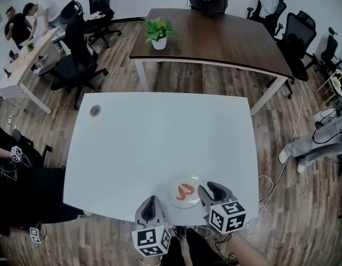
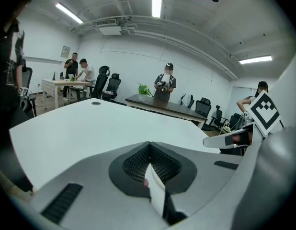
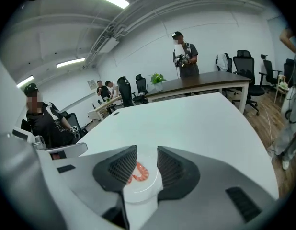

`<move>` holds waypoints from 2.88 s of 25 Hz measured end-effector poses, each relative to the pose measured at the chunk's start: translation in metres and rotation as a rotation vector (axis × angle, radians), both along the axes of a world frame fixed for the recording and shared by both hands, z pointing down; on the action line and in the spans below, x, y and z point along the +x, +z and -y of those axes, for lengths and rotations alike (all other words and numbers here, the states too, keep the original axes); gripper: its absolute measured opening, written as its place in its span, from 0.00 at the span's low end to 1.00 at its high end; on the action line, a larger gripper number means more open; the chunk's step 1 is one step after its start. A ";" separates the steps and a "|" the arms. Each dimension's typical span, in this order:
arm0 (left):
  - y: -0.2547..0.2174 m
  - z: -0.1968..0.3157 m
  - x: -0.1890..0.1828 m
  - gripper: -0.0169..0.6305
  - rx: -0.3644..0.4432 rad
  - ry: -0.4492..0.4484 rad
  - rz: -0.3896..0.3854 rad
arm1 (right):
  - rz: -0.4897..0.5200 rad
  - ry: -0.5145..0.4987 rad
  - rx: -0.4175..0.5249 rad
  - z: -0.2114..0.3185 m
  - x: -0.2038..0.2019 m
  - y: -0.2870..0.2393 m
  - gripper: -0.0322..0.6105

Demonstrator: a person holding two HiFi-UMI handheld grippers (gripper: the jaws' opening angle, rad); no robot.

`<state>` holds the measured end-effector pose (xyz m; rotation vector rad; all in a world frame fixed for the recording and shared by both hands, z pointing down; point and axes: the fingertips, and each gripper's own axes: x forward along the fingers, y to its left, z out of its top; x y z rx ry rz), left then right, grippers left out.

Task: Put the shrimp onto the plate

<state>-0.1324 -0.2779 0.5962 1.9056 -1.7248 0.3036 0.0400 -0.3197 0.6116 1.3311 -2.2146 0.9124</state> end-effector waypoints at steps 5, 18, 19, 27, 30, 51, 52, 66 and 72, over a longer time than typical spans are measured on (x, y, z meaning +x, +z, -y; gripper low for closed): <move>-0.025 -0.003 -0.001 0.04 0.036 0.019 0.011 | 0.019 0.082 0.071 -0.002 0.018 -0.031 0.17; -0.094 -0.019 -0.007 0.04 0.167 0.097 0.009 | 0.028 0.219 0.221 -0.034 0.035 -0.110 0.12; -0.100 -0.020 -0.008 0.04 0.180 0.101 0.009 | 0.030 0.225 0.239 -0.037 0.034 -0.116 0.11; -0.132 -0.026 -0.016 0.04 0.264 0.132 0.009 | 0.021 0.269 0.394 -0.060 0.024 -0.164 0.11; -0.133 -0.029 -0.013 0.03 0.272 0.142 0.005 | 0.026 0.284 0.434 -0.069 0.021 -0.172 0.10; -0.127 -0.057 0.037 0.04 0.228 0.038 0.043 | 0.112 0.082 0.379 -0.088 0.030 -0.150 0.10; -0.128 -0.057 0.037 0.04 0.230 0.034 0.043 | 0.114 0.073 0.380 -0.088 0.030 -0.151 0.10; -0.140 -0.061 0.035 0.04 0.250 0.009 0.064 | 0.097 0.015 0.398 -0.085 0.024 -0.161 0.08; -0.139 -0.061 0.033 0.04 0.250 0.014 0.061 | 0.084 0.028 0.403 -0.085 0.026 -0.162 0.08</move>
